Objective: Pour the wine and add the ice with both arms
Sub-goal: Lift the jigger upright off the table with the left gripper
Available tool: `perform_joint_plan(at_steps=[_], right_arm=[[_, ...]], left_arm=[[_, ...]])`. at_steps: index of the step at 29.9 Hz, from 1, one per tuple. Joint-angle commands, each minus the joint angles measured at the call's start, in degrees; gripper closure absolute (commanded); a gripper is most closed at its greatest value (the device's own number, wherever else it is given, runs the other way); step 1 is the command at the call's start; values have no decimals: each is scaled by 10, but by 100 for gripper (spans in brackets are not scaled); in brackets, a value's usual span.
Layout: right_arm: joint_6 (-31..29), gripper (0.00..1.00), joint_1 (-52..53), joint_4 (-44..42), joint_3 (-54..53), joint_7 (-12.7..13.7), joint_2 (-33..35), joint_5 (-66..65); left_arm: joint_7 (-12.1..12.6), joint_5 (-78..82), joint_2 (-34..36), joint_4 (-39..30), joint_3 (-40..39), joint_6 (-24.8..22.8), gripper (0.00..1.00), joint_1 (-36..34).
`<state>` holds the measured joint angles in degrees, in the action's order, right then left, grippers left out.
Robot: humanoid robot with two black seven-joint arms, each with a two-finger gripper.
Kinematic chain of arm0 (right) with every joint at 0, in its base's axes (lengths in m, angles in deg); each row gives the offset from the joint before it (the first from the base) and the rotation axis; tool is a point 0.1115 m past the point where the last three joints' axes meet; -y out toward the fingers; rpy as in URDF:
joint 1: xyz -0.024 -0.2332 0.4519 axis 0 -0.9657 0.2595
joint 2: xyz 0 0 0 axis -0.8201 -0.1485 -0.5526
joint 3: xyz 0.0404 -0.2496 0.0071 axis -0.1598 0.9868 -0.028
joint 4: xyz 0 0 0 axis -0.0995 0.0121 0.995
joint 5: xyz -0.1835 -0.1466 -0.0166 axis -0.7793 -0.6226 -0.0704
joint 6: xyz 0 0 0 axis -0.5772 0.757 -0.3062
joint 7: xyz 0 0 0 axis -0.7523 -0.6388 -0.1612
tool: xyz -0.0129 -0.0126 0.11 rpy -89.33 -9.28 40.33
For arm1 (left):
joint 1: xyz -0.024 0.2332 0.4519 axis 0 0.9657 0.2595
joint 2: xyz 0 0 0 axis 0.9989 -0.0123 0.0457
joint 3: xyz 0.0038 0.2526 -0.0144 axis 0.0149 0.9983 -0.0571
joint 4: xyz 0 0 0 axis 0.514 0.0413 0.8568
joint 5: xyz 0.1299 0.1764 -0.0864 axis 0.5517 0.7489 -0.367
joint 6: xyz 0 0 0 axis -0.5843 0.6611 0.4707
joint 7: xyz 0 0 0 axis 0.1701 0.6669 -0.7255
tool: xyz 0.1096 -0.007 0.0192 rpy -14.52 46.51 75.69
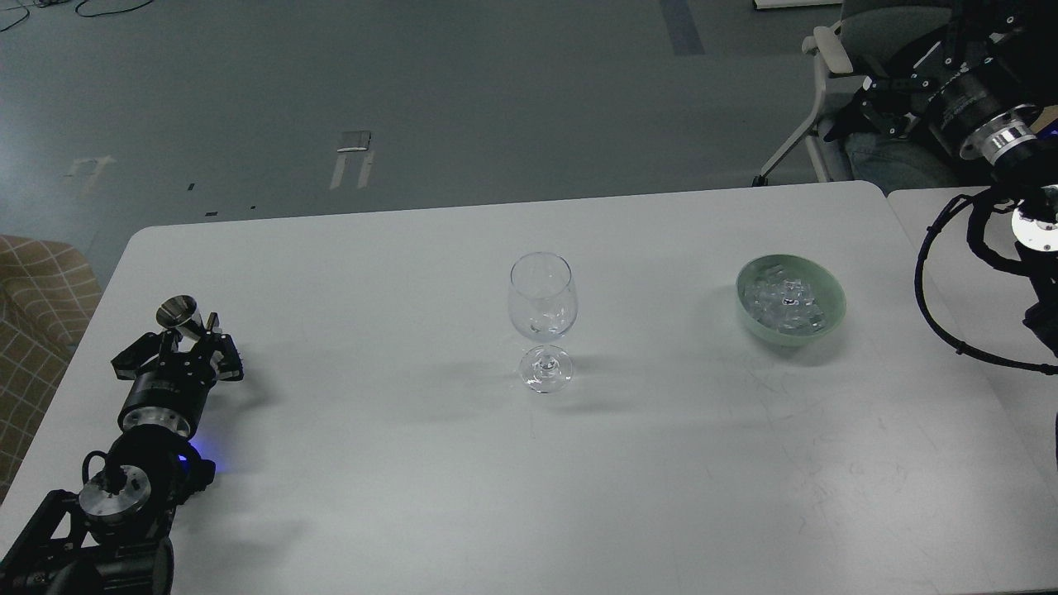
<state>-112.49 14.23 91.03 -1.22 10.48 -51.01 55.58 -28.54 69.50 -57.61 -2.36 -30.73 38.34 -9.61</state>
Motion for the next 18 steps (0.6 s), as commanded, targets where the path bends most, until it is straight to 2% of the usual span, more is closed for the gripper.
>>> perform_joint_plan(at_steps=[1, 6, 8, 18], right_arm=[[0, 0, 0, 0, 0, 0, 1, 0], [0, 0, 0, 0, 0, 0, -2, 0], [0, 0, 0, 0, 0, 0, -4, 0], [0, 0, -1, 0, 0, 0, -2, 0]], left_arm=[[1, 0, 0, 0, -1, 0, 65, 0], [1, 0, 0, 0, -2, 0, 67, 0], [2, 0, 0, 0, -1, 0, 74, 1], [1, 0, 0, 0, -1, -1, 75, 1]])
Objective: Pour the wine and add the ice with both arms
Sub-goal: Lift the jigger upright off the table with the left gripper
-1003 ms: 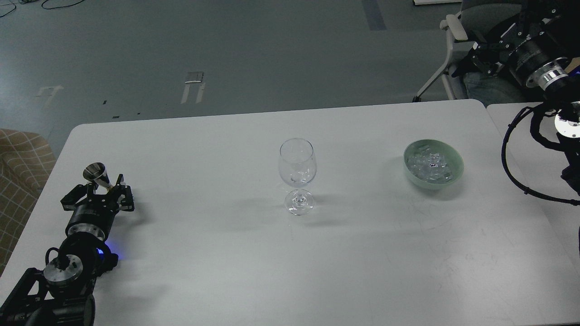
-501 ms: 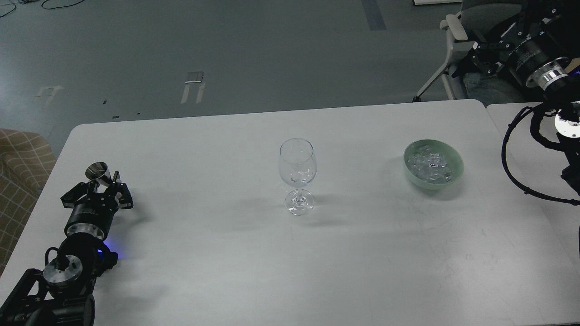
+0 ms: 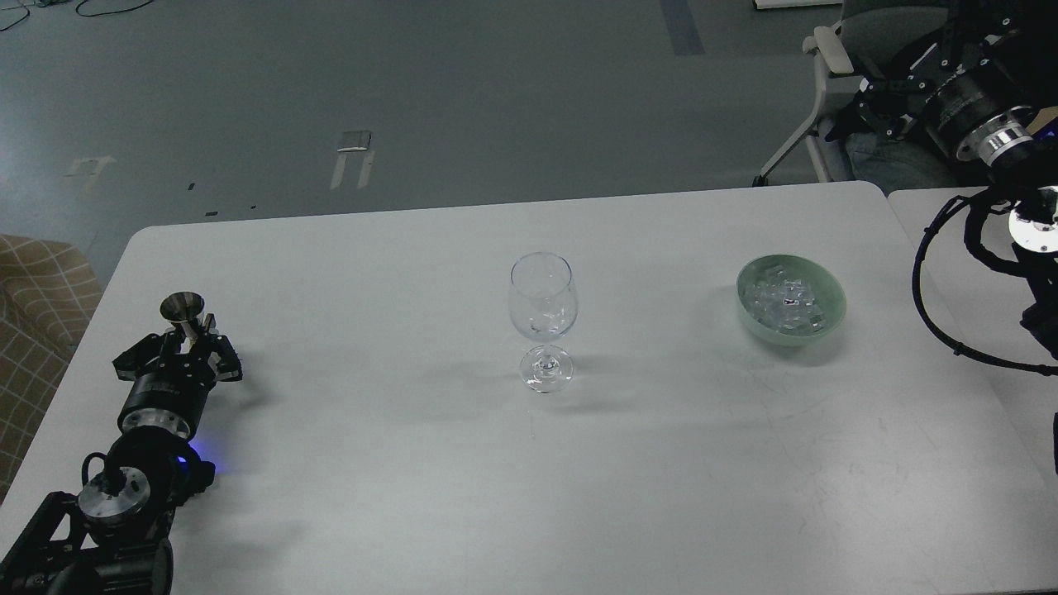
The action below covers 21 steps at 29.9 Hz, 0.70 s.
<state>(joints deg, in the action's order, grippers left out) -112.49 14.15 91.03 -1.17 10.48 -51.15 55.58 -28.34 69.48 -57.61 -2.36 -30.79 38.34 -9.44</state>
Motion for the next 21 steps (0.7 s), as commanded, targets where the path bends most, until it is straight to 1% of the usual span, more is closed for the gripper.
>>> perform_joint_plan(at_steps=[1, 5, 13, 21], right_arm=[[0, 0, 0, 0, -1, 0, -2, 0], [0, 0, 0, 0, 0, 0, -2, 0], [0, 0, 1, 0, -1, 0, -2, 0], [0, 0, 1, 0, 0, 0, -2, 0]], left_arm=[[-1, -1, 0, -1, 0, -1, 75, -1], [-1, -1, -1, -1, -2, -1, 76, -2], [1, -7, 0, -4, -5, -2, 81, -4], [3, -7, 0, -12, 0, -1, 83, -17]])
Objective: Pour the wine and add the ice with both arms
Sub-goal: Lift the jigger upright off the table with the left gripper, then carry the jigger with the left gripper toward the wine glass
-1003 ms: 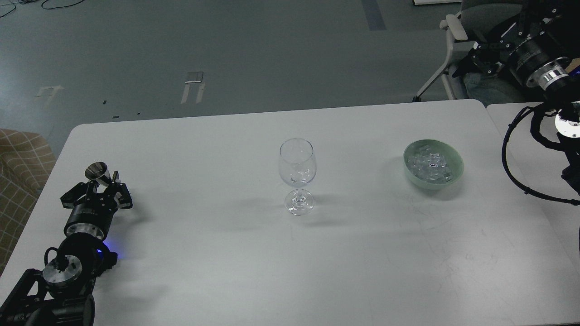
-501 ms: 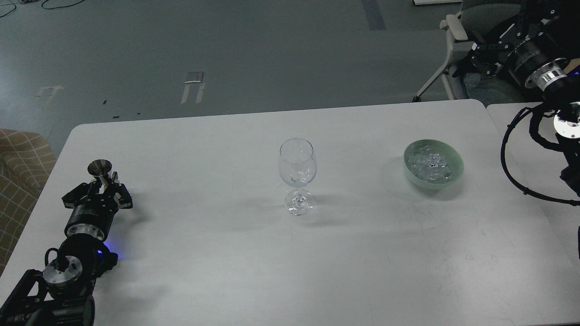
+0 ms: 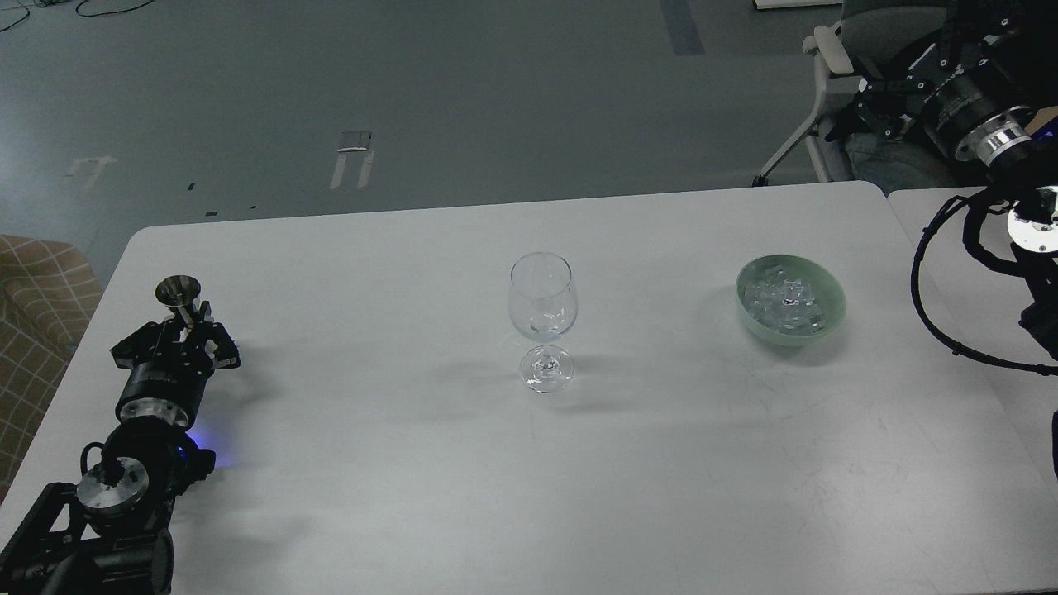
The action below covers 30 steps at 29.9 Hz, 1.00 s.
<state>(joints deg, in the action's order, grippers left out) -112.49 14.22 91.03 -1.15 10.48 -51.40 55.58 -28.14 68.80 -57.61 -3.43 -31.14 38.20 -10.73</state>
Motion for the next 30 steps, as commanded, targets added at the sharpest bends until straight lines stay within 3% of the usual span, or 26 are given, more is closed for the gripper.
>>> perform_joint_plan(at_steps=[1, 3, 9, 14, 23, 30], right_arm=[[0, 0, 0, 0, 0, 0, 0, 0], [0, 0, 0, 0, 0, 0, 0, 0], [0, 0, 0, 0, 0, 0, 0, 0], [0, 0, 0, 0, 0, 0, 0, 0], [0, 0, 0, 0, -1, 0, 0, 0], [0, 0, 1, 0, -1, 0, 2, 0]], left_arm=[[2, 0, 0, -2, 4, 1, 84, -4], [3, 0, 1, -3, 4, 1, 90, -11], [3, 1, 1, -10, 4, -1, 91, -12], [-1, 4, 1, -14, 5, -18, 100, -15], [-26, 7, 3, -14, 6, -28, 100, -19], [-17, 8, 5, -24, 23, -27, 100, -25]])
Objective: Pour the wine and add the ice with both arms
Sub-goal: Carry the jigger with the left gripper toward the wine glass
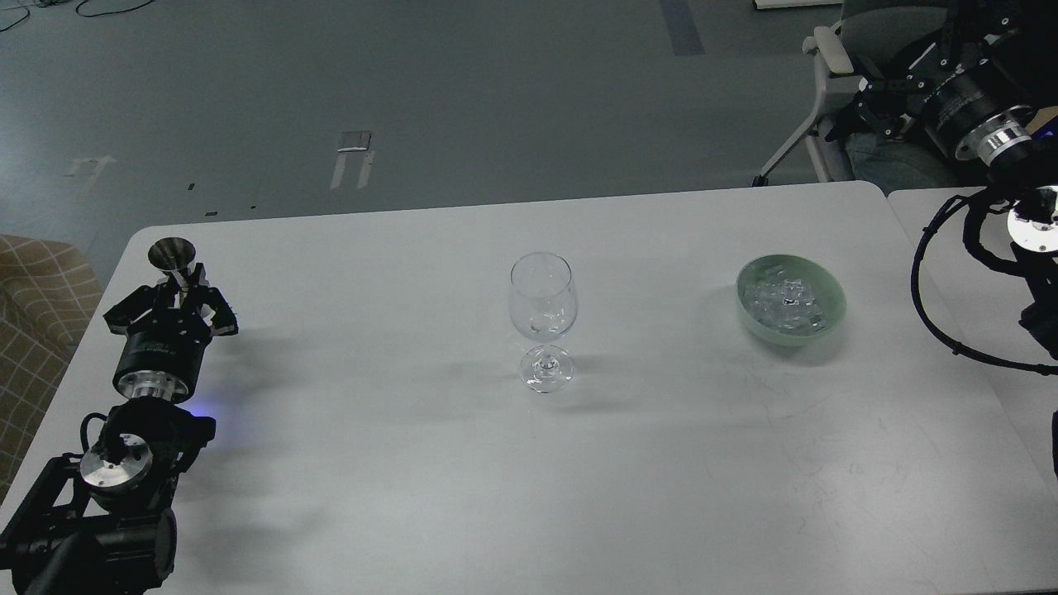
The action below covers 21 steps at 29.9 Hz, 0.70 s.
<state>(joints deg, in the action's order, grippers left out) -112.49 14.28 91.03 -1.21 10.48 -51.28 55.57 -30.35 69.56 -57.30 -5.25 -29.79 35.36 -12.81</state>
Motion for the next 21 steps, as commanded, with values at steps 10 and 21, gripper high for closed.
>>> perform_joint_plan(at_steps=[10, 21], right_arm=[[0, 0, 0, 0, 1, 0, 3, 0], [0, 0, 0, 0, 0, 0, 3, 0]], left_arm=[[6, 0, 8, -50, 43, 8, 100, -4], [8, 2, 9, -109, 88, 11, 100, 7]])
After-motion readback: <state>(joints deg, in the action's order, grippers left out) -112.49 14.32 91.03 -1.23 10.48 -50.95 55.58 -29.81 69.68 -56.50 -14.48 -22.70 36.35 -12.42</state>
